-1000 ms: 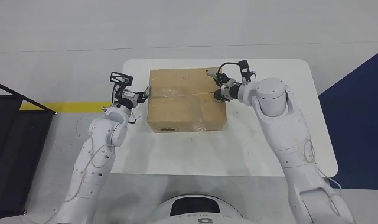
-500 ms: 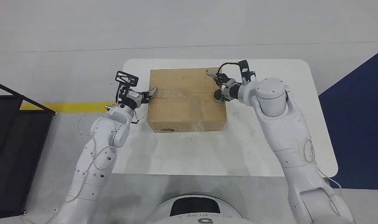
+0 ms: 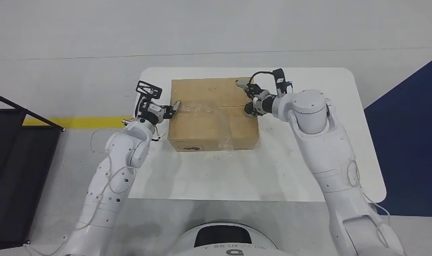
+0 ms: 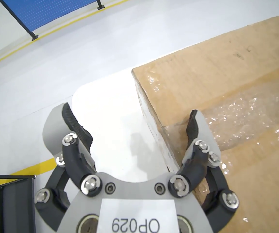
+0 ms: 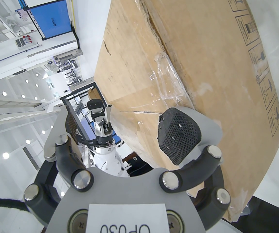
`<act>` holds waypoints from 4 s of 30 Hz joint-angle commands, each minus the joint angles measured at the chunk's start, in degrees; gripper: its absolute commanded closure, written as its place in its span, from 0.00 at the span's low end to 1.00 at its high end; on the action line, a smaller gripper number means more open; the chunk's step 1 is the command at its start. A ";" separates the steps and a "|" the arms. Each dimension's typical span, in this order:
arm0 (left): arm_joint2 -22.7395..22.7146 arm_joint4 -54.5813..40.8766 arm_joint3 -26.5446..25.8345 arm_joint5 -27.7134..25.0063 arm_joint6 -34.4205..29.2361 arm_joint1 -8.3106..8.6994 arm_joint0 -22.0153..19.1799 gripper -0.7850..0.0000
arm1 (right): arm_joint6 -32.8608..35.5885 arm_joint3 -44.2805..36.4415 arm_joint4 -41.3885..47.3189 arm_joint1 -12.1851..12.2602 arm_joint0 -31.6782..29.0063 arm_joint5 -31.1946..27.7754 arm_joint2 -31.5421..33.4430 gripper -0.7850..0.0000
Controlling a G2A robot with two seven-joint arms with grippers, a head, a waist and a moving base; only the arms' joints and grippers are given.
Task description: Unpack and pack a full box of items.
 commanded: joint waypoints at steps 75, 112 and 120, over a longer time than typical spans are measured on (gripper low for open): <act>-0.01 -0.01 0.00 0.13 0.00 0.00 0.00 0.00 | -13.36 -27.83 -2.13 0.52 -12.68 -7.80 1.09 0.00; -0.01 -0.01 0.00 0.13 0.00 0.00 0.00 0.00 | 3.34 -1.98 -3.89 -3.70 17.75 2.26 -26.26 1.00; -0.01 -0.01 0.00 0.13 0.00 0.00 0.00 0.00 | 4.37 8.12 -4.90 -6.96 27.38 10.54 -34.84 1.00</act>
